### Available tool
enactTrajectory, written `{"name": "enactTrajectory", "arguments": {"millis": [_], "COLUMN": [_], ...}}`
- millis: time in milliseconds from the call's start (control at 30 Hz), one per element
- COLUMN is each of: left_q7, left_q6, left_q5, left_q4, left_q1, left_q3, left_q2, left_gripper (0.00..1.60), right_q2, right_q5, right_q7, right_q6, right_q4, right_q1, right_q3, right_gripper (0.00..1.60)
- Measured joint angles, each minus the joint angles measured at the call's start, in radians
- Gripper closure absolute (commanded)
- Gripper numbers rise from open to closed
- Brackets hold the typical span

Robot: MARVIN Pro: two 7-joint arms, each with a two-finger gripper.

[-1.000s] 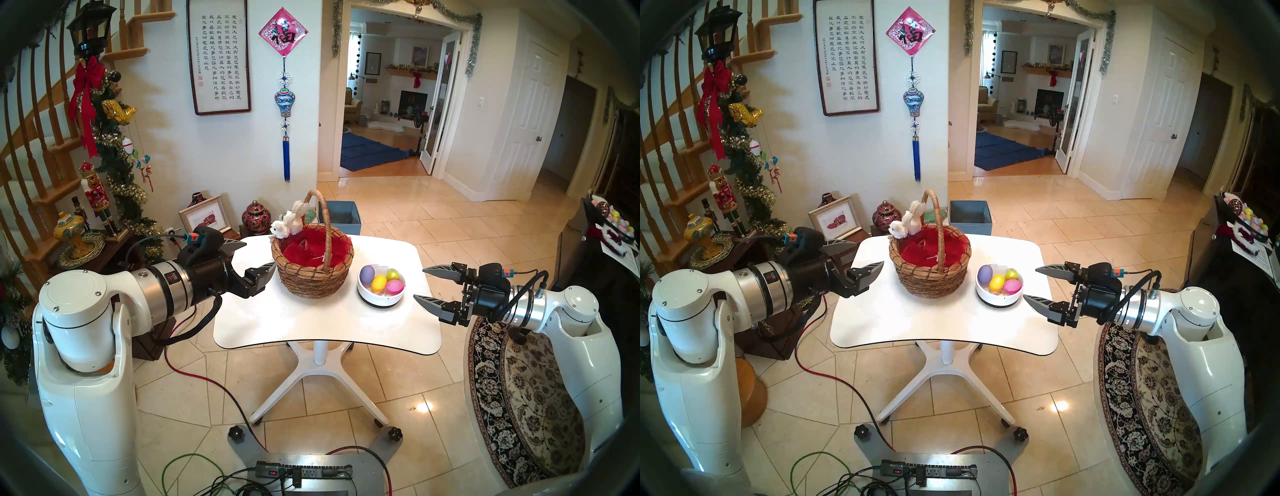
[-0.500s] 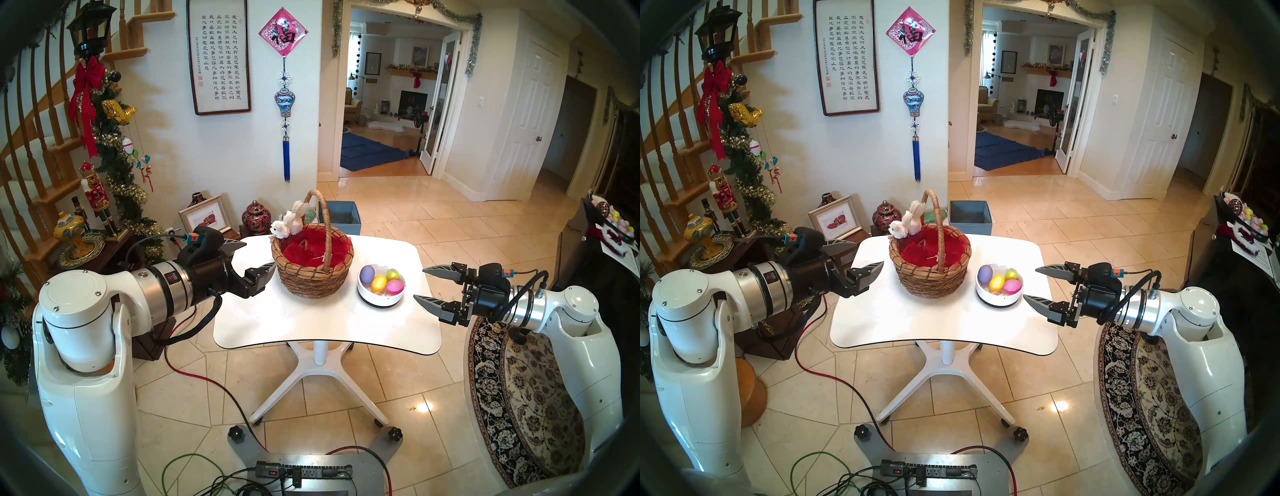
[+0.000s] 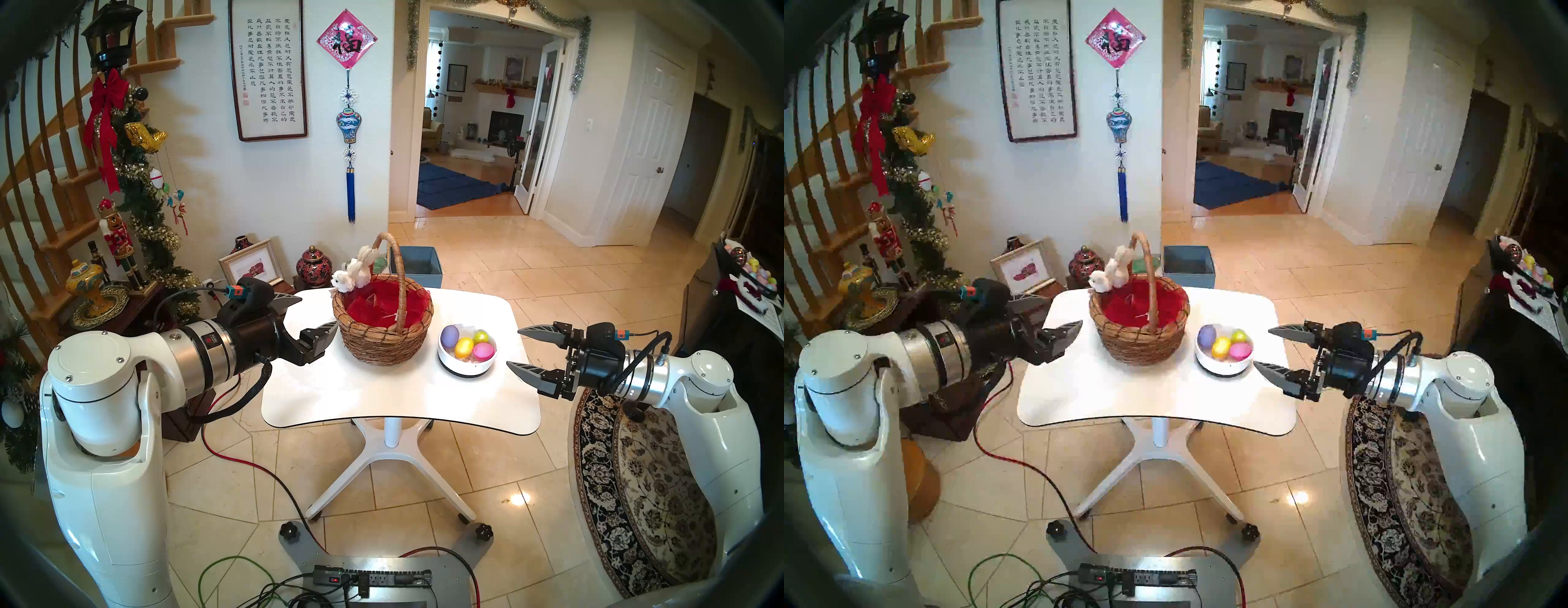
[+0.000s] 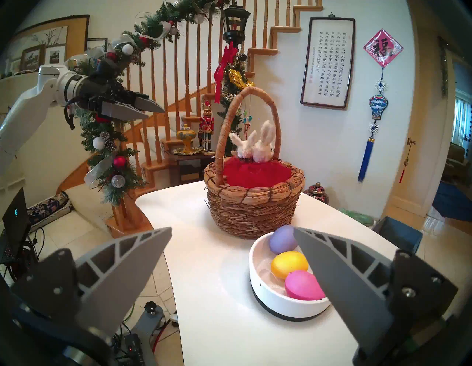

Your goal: Put easter egg into basket

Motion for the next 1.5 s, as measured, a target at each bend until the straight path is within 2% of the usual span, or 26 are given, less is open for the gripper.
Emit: {"name": "enactTrajectory", "arguments": {"millis": [633, 1100, 1500], "left_q7": [0.0, 0.0, -0.001], "left_q6": [0.0, 0.0, 0.0], "left_q5": [0.0, 0.0, 0.0], "left_q4": [0.0, 0.0, 0.0], "left_q1": [0.0, 0.0, 0.0], "left_q3": [0.0, 0.0, 0.0], "left_q2": [0.0, 0.0, 0.0], "left_gripper": [0.0, 0.0, 0.0], "right_q2": [0.001, 0.008, 0.014], "right_q5": [-0.001, -0.01, -0.048], "right_q7": [-0.002, -0.043, -0.101], "right_q6": [0.003, 0.05, 0.125], "right_q4": [0.0, -0.008, 0.02], "right_q1": [0.002, 0.053, 0.148], "right_q3": [-0.004, -0.075, -0.157], "right_gripper": [0.0, 0.0, 0.0]}}
